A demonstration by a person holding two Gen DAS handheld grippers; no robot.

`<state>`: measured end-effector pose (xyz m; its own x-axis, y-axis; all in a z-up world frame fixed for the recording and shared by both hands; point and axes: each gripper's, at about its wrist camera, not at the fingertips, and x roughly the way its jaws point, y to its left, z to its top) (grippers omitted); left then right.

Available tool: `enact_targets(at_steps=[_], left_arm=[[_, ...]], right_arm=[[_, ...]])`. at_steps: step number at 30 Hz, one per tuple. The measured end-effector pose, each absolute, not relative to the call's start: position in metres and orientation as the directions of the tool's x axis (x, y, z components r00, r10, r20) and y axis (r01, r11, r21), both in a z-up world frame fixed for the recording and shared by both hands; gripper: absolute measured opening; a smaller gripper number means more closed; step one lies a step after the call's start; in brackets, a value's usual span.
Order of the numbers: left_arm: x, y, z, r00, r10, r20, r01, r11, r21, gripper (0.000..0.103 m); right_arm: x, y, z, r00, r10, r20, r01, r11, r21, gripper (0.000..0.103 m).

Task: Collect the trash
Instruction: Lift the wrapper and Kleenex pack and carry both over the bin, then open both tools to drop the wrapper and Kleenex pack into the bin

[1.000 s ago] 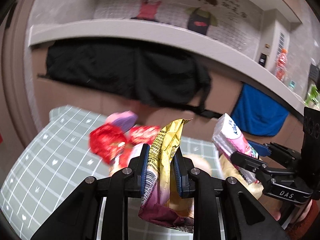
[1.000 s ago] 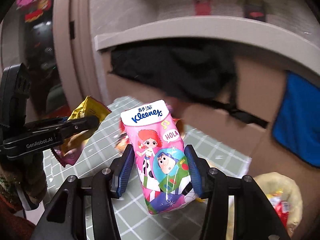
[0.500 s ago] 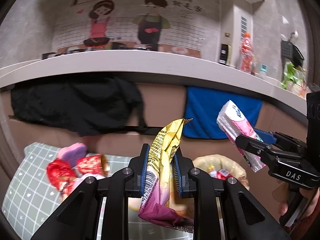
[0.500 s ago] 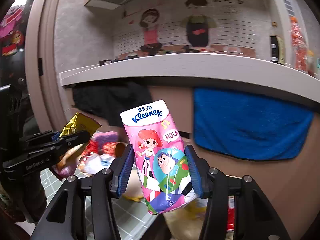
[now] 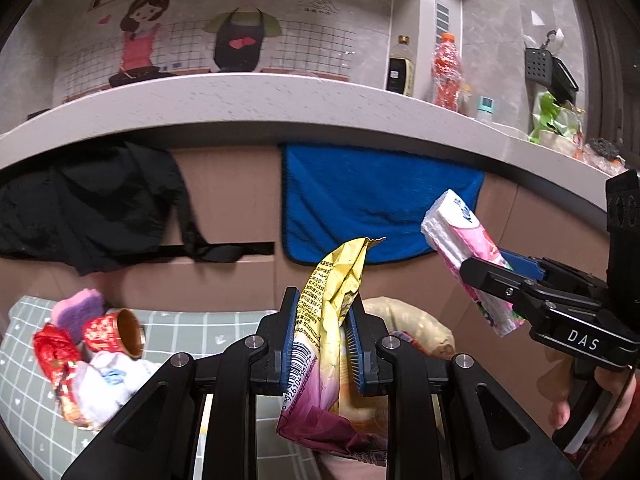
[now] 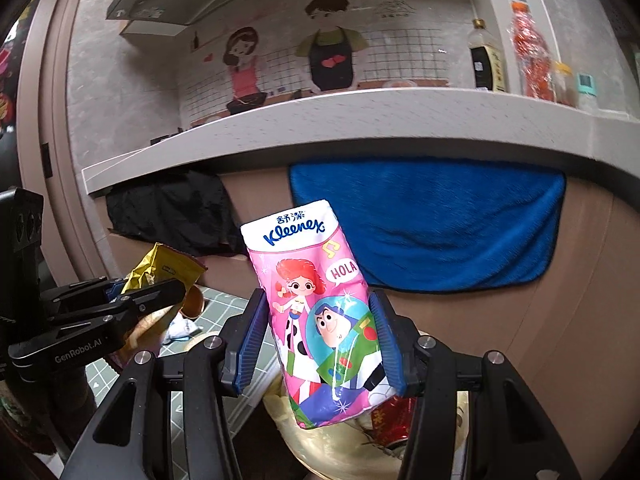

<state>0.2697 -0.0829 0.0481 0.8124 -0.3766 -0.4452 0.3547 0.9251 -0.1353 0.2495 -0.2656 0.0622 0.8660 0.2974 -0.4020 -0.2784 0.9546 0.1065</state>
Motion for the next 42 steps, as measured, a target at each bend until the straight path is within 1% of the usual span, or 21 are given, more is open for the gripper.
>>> enact_targets(at_steps=[6,14,20,26,29,31,36,39,42], left_arm=[[0.285,-0.099,0.030,0.776,-0.410,-0.478,0.375,0.911,-0.173,0.023],[0.302,-0.112,0.015,0.749,-0.439,-0.496,0.395,0.897,-0.197,0.023],[0.322,-0.123,-0.005,0.707,-0.464,-0.533,0.401,0.884,-0.238,0.023],[0.346,-0.134,-0.031,0.653,-0.483,-0.583,0.407,0.873,-0.267,0.023],[0.363,-0.140,-0.049,0.594,-0.519,-0.614,0.421,0.852,-0.312,0.023],[0.377,-0.149,-0.065,0.532,-0.540,-0.652,0.431,0.836,-0.341,0.023],[0.401,-0.163,-0.098,0.441,-0.542,-0.715,0.408,0.831,-0.379,0.023],[0.414,-0.168,-0.115,0.407,-0.536,-0.740,0.391,0.834,-0.389,0.024],[0.423,-0.165,-0.125,0.376,-0.563,-0.736,0.375,0.819,-0.434,0.032]], right_arm=[[0.254,-0.279,0.052,0.864,0.285,-0.415,-0.254,0.959,0.130,0.048],[0.267,-0.294,0.034,0.857,0.265,-0.441,-0.220,0.964,0.150,0.048],[0.280,-0.303,0.018,0.842,0.266,-0.469,-0.207,0.963,0.173,0.048],[0.299,-0.314,-0.008,0.812,0.279,-0.513,-0.189,0.957,0.220,0.048],[0.312,-0.320,-0.026,0.787,0.296,-0.541,-0.178,0.949,0.260,0.048],[0.321,-0.324,-0.040,0.766,0.310,-0.564,-0.166,0.942,0.292,0.048],[0.343,-0.333,-0.075,0.705,0.346,-0.620,-0.126,0.920,0.370,0.048],[0.354,-0.334,-0.094,0.675,0.340,-0.654,-0.101,0.922,0.375,0.048],[0.362,-0.335,-0.109,0.651,0.332,-0.683,-0.075,0.923,0.377,0.049]])
